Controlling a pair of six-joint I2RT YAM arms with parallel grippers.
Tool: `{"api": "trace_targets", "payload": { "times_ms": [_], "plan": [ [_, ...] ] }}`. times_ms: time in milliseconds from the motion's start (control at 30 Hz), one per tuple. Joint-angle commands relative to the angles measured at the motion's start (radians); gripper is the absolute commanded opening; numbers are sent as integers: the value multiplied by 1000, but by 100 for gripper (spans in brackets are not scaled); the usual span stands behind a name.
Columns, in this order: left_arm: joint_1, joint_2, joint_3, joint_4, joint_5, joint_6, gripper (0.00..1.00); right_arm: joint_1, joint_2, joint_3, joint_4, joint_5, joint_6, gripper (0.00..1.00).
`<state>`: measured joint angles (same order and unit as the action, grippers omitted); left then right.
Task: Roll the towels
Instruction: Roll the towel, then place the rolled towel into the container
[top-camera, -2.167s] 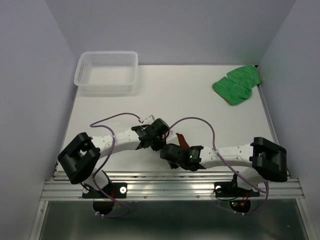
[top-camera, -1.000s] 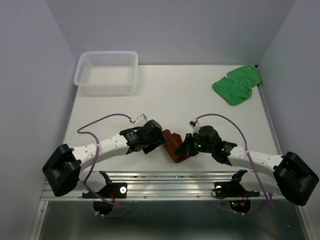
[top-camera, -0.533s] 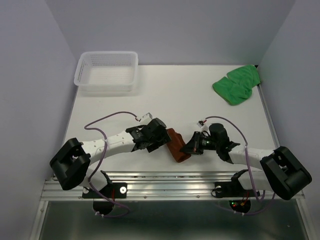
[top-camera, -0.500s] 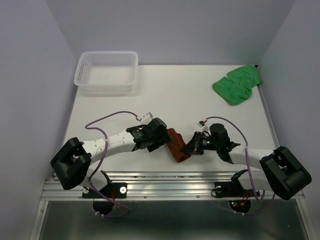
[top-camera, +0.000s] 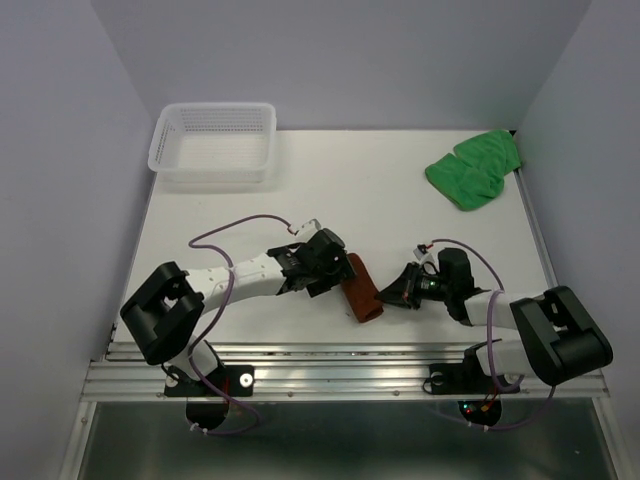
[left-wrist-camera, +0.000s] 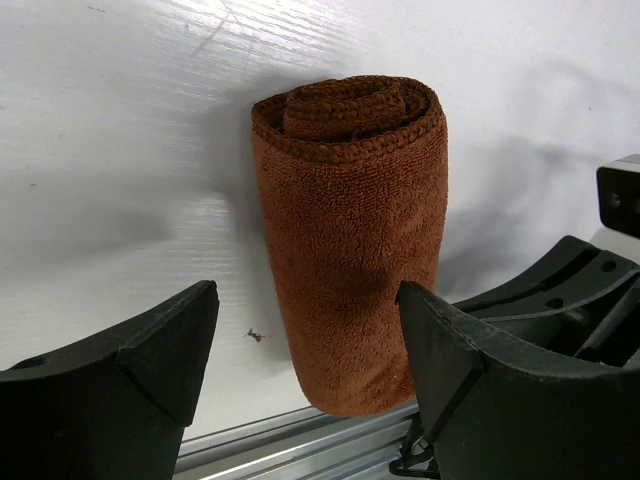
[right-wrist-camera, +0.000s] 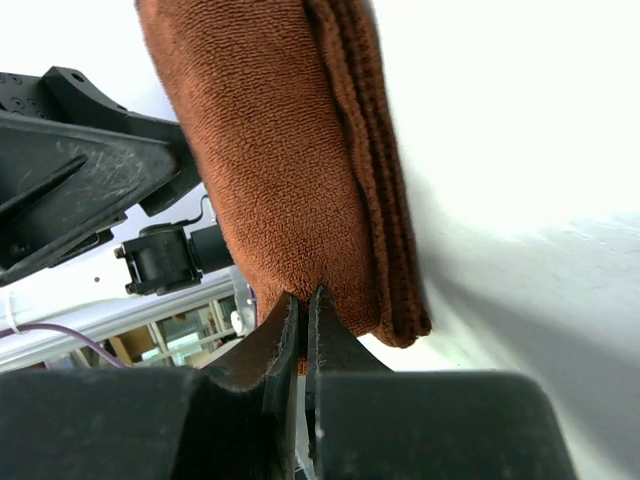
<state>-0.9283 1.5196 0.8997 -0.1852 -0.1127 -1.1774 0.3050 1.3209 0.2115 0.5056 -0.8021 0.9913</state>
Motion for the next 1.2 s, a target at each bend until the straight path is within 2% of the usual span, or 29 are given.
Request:
{"api": "trace_targets", "payload": {
  "times_ms": [0, 300, 433, 767, 833, 900, 933, 1000, 1033, 1100, 1133, 1167],
  "plan": [
    [-6, 10, 33, 42, 25, 32, 83, -17, 35, -14, 34, -13, -36, 1],
    [-26, 65, 16, 121, 80, 32, 81, -26, 104, -17, 34, 12, -56, 1],
    [-27, 89, 7, 136, 82, 24, 75, -26, 101, -17, 34, 7, -56, 1],
    [-29, 191, -21, 223, 107, 5, 53, -26, 103, -11, 34, -9, -69, 1],
    [-30, 194, -44, 257, 111, -5, 44, -26, 103, -9, 33, -14, -72, 3],
    [-30, 195, -54, 266, 133, -14, 34, -26, 103, -6, 33, -25, -79, 6],
    [-30, 197, -56, 268, 131, -16, 19, -26, 100, 0, 33, -35, -91, 8],
    [-29, 202, -58, 270, 130, -13, 0, -26, 80, 9, 28, -57, -105, 15],
    [-29, 200, -59, 285, 124, -7, 0, -26, 64, 26, 5, -60, -118, 18],
    [-29, 195, -58, 288, 123, 10, 0, -26, 0, 57, -71, -49, -184, 29],
    [-26, 194, -56, 296, 123, 21, 0, -26, -29, 75, -160, -43, -215, 33],
    [-24, 185, -53, 302, 123, 33, 0, -26, -61, 110, -209, -33, -239, 42]
  ]
}}
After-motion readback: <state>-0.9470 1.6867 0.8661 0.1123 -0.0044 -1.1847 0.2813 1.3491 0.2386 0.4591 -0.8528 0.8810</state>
